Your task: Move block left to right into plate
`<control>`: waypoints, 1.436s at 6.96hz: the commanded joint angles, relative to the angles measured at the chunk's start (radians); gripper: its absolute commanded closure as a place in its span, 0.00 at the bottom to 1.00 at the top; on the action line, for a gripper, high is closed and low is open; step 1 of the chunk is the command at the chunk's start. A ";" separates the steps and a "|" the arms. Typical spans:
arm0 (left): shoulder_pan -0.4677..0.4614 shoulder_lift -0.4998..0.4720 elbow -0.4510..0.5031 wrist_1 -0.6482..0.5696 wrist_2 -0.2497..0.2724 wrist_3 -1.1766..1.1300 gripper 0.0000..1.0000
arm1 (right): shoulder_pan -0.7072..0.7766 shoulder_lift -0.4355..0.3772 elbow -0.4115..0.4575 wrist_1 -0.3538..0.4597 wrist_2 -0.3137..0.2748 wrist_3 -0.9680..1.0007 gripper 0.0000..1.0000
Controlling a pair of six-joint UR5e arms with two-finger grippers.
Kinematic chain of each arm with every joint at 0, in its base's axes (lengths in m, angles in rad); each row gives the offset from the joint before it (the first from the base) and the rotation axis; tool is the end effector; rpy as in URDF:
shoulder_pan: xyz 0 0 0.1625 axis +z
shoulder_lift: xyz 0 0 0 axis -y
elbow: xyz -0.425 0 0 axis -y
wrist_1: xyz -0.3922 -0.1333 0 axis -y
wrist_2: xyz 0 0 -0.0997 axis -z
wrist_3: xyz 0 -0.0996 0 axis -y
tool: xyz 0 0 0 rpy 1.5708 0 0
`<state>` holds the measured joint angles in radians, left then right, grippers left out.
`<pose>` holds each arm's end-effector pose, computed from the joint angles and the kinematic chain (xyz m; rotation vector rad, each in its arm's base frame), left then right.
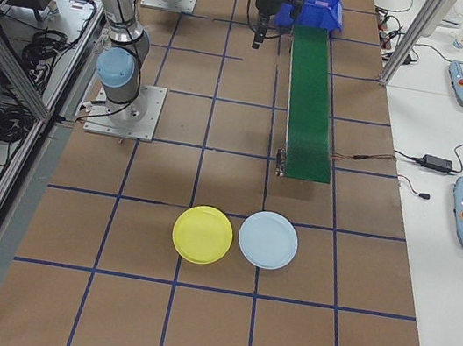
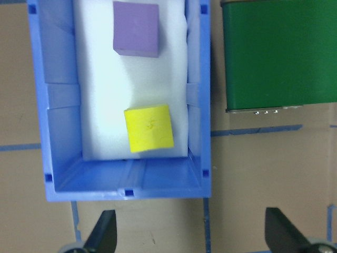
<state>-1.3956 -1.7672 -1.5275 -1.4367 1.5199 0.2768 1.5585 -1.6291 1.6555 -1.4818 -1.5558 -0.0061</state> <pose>-0.0372 -0.5838 0.4182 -0.1560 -3.0838 -0.0110 0.1292 -0.4565 0.4660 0.0110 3.1204 0.1800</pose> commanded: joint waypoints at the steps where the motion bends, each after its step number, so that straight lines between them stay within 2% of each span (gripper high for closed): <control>1: 0.033 -0.082 -0.002 0.112 0.002 0.390 0.00 | 0.000 0.000 0.001 0.000 0.000 0.000 0.00; 5: 0.032 -0.226 0.018 0.322 -0.003 1.208 0.01 | 0.000 0.000 0.010 -0.002 0.000 0.001 0.00; 6: 0.032 -0.266 0.029 0.358 -0.023 1.361 0.04 | 0.000 0.000 0.010 -0.002 0.000 0.001 0.00; 7: 0.032 -0.294 0.032 0.364 -0.058 1.451 0.05 | 0.000 -0.002 0.010 -0.002 0.000 0.003 0.00; 10: 0.006 -0.377 0.113 0.337 -0.061 1.516 0.05 | 0.000 0.000 0.012 0.000 0.000 0.001 0.00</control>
<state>-1.3752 -2.1085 -1.4506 -1.0819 1.4617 1.7588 1.5585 -1.6292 1.6672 -1.4831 -1.5554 -0.0045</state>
